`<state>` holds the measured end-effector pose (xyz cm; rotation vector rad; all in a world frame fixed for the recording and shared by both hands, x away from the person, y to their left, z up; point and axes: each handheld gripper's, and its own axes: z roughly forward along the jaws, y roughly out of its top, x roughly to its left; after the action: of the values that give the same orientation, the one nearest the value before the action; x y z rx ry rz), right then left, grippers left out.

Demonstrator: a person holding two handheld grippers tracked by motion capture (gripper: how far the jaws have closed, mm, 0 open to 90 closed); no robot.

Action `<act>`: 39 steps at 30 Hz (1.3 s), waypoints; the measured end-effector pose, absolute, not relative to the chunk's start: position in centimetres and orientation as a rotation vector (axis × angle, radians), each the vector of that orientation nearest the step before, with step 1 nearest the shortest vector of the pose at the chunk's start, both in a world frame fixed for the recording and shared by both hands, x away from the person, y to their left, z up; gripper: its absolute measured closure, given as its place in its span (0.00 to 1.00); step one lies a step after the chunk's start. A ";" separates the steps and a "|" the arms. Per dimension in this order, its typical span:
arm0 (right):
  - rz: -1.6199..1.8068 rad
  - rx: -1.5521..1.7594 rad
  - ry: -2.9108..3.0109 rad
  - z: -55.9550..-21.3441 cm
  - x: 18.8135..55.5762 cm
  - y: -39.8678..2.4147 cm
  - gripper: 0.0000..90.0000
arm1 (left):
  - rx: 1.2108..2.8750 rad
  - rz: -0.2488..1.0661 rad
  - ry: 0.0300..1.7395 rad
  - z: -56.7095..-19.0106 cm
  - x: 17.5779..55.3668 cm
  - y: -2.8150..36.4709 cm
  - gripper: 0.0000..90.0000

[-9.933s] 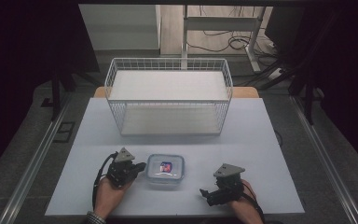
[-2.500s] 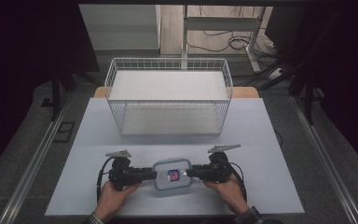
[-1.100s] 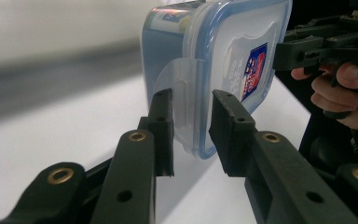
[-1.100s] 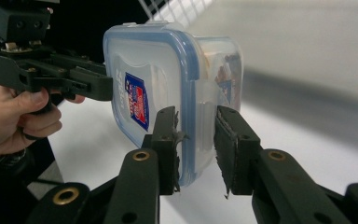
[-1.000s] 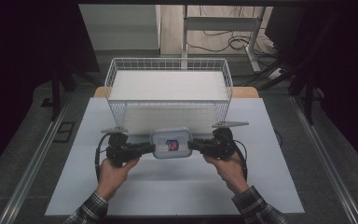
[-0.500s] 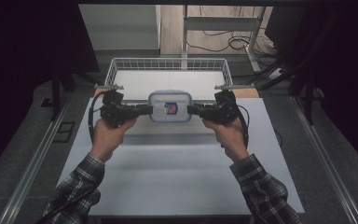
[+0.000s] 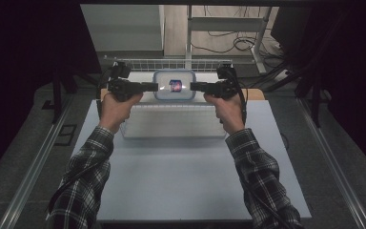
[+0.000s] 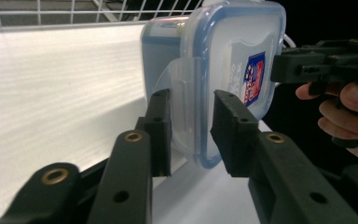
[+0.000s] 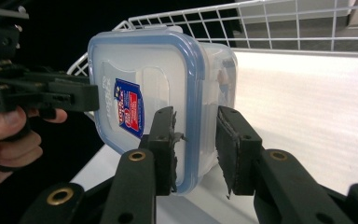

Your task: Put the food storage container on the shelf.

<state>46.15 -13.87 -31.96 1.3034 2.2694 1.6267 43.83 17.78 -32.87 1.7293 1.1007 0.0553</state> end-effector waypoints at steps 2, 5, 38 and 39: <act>1.621 1.300 2.265 -31.9 46.6 -13.7 0.72 | 1.736 0.065 1.105 -32.9 44.2 17.6 0.69; 1.597 1.313 2.251 -31.8 47.0 -13.3 0.69 | 1.730 0.079 1.124 -33.0 44.7 17.5 0.66; 1.485 1.017 2.282 -36.2 39.4 -15.2 0.04 | 1.740 0.274 0.929 -37.0 36.0 16.5 0.05; 1.484 1.003 2.285 -36.6 38.9 -15.3 0.04 | 1.754 0.294 0.912 -37.8 34.5 16.5 0.05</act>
<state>38.86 -15.28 -36.61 1.0033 2.2851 1.4842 34.52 16.45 -37.85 1.7538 0.9122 0.2937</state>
